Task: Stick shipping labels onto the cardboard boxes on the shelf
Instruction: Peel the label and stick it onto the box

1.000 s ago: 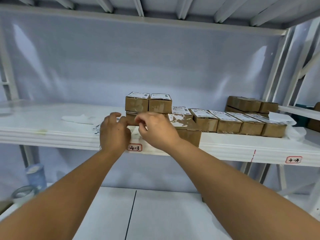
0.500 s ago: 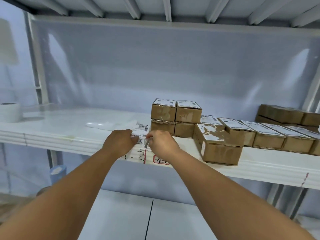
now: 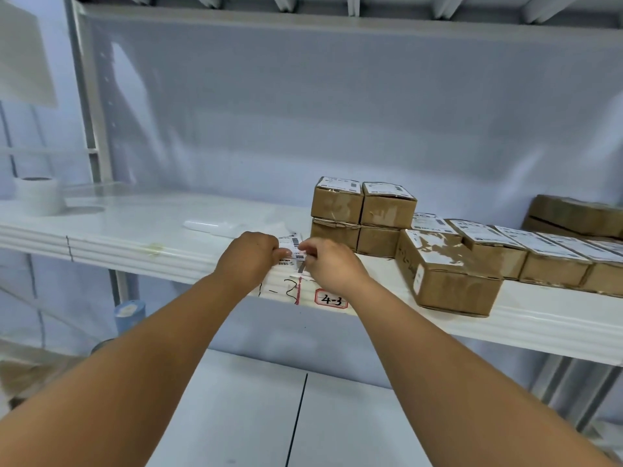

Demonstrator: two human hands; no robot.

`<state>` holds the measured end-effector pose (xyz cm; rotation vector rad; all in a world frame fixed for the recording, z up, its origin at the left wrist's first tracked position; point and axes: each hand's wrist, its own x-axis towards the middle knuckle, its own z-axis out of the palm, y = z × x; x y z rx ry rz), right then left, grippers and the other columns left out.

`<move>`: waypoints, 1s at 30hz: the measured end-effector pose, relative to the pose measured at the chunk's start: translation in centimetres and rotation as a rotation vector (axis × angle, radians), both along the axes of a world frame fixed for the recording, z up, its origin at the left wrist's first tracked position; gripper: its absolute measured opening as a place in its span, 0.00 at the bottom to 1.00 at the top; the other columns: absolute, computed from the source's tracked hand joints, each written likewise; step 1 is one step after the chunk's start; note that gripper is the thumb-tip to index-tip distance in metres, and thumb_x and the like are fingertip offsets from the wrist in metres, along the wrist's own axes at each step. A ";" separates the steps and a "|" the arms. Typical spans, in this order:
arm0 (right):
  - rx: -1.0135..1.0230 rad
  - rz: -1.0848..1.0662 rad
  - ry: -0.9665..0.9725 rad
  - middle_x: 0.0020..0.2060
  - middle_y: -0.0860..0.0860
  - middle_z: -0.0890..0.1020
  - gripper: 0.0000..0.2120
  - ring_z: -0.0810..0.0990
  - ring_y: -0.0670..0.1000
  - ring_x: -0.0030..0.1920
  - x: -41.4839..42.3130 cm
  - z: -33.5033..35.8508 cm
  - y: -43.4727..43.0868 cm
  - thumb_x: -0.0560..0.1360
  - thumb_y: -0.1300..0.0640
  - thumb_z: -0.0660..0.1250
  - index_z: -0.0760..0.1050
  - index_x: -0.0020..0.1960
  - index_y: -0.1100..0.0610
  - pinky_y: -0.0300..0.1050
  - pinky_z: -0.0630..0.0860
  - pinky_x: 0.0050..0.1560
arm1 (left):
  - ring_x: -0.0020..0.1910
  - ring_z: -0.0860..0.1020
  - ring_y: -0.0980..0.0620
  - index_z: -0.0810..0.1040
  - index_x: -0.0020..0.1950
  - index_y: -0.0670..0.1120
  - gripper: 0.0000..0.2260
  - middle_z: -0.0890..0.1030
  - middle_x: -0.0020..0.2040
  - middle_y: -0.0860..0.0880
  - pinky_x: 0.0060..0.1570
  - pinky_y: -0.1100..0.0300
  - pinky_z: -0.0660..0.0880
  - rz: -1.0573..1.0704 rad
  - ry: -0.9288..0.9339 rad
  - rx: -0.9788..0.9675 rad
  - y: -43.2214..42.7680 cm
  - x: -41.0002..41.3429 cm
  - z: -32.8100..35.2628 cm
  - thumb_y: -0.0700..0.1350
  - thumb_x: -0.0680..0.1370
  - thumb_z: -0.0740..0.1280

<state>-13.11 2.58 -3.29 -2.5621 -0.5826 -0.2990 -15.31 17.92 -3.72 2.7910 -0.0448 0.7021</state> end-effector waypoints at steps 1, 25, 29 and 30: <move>0.020 0.006 0.007 0.62 0.49 0.78 0.18 0.75 0.53 0.62 -0.1 0.0 -0.1 0.77 0.58 0.59 0.73 0.66 0.48 0.49 0.73 0.60 | 0.43 0.74 0.42 0.75 0.41 0.39 0.17 0.77 0.40 0.40 0.38 0.55 0.63 0.013 -0.037 0.048 -0.1 -0.3 -0.1 0.51 0.81 0.59; 0.726 0.074 0.221 0.41 0.50 0.85 0.27 0.84 0.53 0.44 -1.9 1.4 -1.1 0.75 0.31 0.54 0.78 0.43 0.53 0.57 0.78 0.54 | 0.36 0.72 0.50 0.78 0.38 0.41 0.11 0.76 0.34 0.51 0.36 0.65 0.59 0.052 -0.663 -0.544 -3.7 -3.9 -1.2 0.41 0.79 0.63; 0.782 0.078 0.255 0.36 0.53 0.82 0.33 0.82 0.54 0.38 -2.7 1.9 -1.2 0.75 0.35 0.61 0.78 0.52 0.68 0.57 0.79 0.50 | 0.44 0.74 0.57 0.83 0.44 0.40 0.05 0.80 0.45 0.50 0.44 0.80 0.63 -0.021 -0.684 -0.656 -4.8 -4.6 -1.7 0.37 0.76 0.67; 0.806 0.100 0.271 0.36 0.54 0.80 0.28 0.80 0.54 0.37 -2.9 1.9 -1.2 0.76 0.41 0.64 0.78 0.53 0.68 0.57 0.80 0.47 | 0.44 0.75 0.58 0.82 0.45 0.40 0.04 0.80 0.47 0.49 0.45 0.81 0.64 -0.053 -0.677 -0.681 -5.1 -4.8 -1.8 0.36 0.75 0.68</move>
